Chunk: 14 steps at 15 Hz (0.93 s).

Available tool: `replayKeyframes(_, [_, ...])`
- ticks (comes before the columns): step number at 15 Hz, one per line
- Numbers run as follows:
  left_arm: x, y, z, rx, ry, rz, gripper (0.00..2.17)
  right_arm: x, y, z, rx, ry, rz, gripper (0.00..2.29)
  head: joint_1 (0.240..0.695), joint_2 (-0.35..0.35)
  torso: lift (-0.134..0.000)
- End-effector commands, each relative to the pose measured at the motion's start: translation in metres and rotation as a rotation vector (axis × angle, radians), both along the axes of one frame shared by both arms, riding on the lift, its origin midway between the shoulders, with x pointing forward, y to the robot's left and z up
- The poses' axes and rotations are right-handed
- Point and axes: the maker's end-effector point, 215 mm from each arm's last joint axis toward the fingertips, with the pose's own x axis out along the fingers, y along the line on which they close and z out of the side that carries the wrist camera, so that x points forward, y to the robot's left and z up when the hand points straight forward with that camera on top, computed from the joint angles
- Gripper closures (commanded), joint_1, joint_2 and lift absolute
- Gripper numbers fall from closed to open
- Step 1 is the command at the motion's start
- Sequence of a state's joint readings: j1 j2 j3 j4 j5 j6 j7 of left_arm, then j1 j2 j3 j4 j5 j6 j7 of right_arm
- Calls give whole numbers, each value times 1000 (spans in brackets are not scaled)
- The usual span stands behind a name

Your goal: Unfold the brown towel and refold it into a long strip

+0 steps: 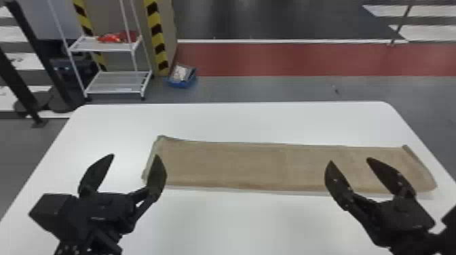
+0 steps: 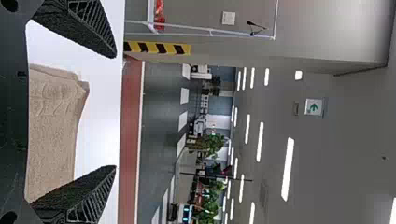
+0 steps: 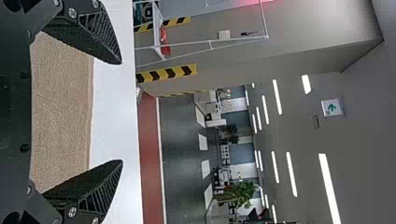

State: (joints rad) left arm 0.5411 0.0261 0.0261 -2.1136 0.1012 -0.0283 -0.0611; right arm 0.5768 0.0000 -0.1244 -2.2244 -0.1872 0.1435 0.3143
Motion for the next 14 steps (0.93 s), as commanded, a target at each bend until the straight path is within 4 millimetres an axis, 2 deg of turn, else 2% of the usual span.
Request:
replayKeyframes(1, [0, 1, -1, 1, 2, 3, 26, 0, 0, 0, 2, 0, -2, 140, 695, 15, -123])
replayKeyframes(14, [0, 2, 0, -7, 0, 9, 26, 2, -4, 2, 6, -2, -7, 140, 695, 15, -123])
